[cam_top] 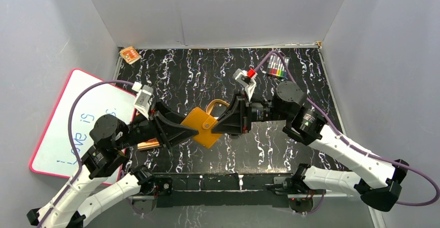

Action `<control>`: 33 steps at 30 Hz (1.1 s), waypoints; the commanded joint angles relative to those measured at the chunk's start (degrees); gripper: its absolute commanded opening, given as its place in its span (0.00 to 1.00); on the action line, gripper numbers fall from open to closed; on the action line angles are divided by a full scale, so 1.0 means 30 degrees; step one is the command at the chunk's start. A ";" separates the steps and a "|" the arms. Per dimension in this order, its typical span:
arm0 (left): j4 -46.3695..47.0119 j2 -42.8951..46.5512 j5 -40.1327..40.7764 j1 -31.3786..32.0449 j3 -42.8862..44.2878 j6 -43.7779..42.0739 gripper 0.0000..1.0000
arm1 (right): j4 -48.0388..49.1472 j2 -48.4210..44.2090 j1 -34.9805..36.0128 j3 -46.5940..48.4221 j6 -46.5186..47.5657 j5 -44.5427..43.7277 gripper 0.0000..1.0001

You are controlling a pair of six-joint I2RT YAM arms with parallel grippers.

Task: Put the credit cards into the card holder
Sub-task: Close the card holder.

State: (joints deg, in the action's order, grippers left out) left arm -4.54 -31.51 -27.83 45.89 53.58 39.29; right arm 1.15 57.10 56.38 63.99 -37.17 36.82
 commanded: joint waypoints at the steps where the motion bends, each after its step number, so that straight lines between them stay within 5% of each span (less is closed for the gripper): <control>1: 0.1677 0.0727 0.2062 0.0041 -0.0837 0.0980 0.60 | 0.0126 -0.0697 0.0019 0.0580 0.0772 -0.1733 0.00; 6: 0.6176 0.2187 0.3334 0.0040 -0.3929 0.3832 0.85 | 0.2535 -0.1962 0.0044 -0.0603 0.0509 -0.3684 0.00; 23: 1.0907 -0.0201 0.3049 0.0031 -0.4796 0.5736 0.84 | 0.4488 -0.1876 0.0017 -0.1857 -0.0380 -0.5647 0.00; 26: 1.0923 -0.0307 0.2936 0.0050 -0.4827 0.5640 0.71 | 0.4585 -0.1971 0.0019 -0.2100 -0.0468 -0.5749 0.00; 31: 0.8943 -0.0253 0.3607 0.0036 -0.4777 0.5017 0.14 | 0.3281 -0.2004 0.0021 -0.1963 -0.0199 -0.6145 0.03; 33: 0.6973 -0.0087 0.4554 0.0031 -0.4592 0.4665 0.02 | 0.1632 -0.2113 0.0029 -0.1659 0.0279 -0.6629 0.38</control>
State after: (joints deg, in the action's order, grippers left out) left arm 23.07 -32.73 -17.93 45.89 37.87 55.83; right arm 8.58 52.10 56.38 57.25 -37.85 19.90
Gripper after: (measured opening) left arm 0.129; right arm 0.240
